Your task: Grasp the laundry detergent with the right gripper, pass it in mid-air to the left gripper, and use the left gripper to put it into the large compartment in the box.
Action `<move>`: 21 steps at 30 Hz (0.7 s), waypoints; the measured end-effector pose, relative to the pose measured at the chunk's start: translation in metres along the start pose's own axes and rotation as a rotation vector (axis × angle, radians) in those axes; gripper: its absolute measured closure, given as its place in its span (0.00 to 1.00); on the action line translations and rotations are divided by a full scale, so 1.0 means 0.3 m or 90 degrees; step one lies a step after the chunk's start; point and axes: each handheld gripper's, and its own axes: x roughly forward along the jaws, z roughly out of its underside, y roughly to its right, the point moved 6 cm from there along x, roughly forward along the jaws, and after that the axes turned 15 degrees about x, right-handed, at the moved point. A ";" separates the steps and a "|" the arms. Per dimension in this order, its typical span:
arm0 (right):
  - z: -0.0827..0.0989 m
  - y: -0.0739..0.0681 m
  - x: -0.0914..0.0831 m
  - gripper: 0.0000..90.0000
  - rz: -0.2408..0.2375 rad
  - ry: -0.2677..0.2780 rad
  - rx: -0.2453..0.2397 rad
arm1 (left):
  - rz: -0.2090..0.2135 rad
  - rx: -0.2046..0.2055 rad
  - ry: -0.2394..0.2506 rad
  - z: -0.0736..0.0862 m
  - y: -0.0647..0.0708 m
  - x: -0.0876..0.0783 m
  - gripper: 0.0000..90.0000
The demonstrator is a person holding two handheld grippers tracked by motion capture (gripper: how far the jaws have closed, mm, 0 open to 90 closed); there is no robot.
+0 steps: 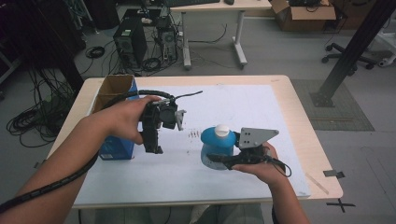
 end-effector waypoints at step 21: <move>0.046 -0.026 0.120 0.51 -0.086 -0.020 0.002 | 0.006 0.008 0.019 -0.025 0.023 -0.023 0.00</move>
